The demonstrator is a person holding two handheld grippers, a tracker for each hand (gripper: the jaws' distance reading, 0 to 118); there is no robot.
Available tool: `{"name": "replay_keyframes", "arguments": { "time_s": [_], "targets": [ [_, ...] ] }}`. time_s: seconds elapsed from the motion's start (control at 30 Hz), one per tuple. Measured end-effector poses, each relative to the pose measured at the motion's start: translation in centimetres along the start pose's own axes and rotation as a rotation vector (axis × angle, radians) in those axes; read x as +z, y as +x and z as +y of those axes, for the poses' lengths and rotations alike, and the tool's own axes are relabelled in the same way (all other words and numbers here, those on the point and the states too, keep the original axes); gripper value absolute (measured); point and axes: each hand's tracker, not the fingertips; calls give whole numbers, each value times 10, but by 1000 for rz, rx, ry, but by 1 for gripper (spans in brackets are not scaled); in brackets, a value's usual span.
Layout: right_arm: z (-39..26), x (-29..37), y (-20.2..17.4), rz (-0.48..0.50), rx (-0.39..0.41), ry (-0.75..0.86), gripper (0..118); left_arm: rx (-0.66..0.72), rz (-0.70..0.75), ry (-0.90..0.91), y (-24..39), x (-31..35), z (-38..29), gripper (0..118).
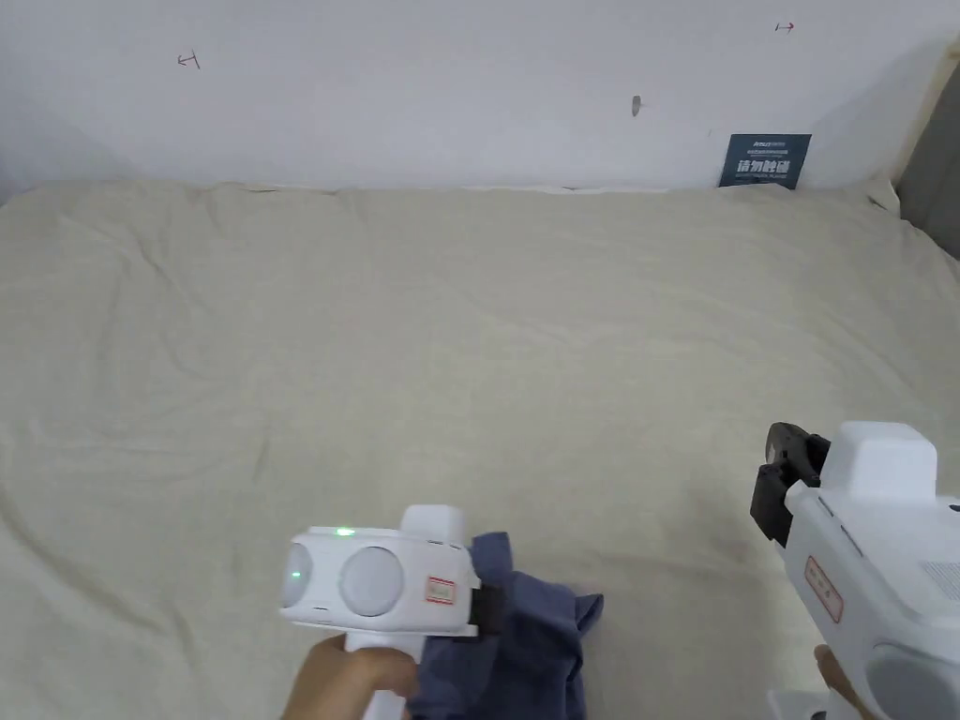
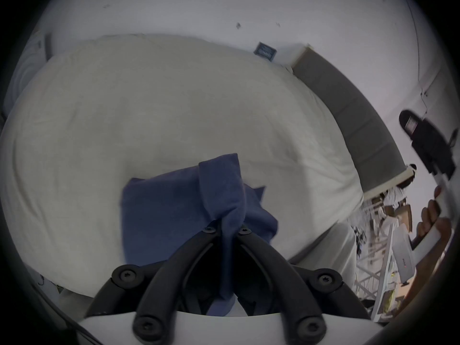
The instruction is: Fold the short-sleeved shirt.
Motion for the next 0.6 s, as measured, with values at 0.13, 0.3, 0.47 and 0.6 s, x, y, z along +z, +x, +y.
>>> {"name": "replay_keyframes", "arguments": {
  "time_s": [0.13,0.3,0.47,0.6],
  "targets": [
    [-3,1,6,-11,-9,-6,1,-17,34,-84,28,-46,-5,9],
    [-6,3,14,-26,-25,-12,1,-20,41,-129,37,-70,-8,26],
    [-7,3,16,-31,-34,-18,1,31,-67,-84,42,-56,-4,111],
    [-5,4,15,-30,-34,-12,1,27,-84,63,38,-31,0,112]
  ]
}}
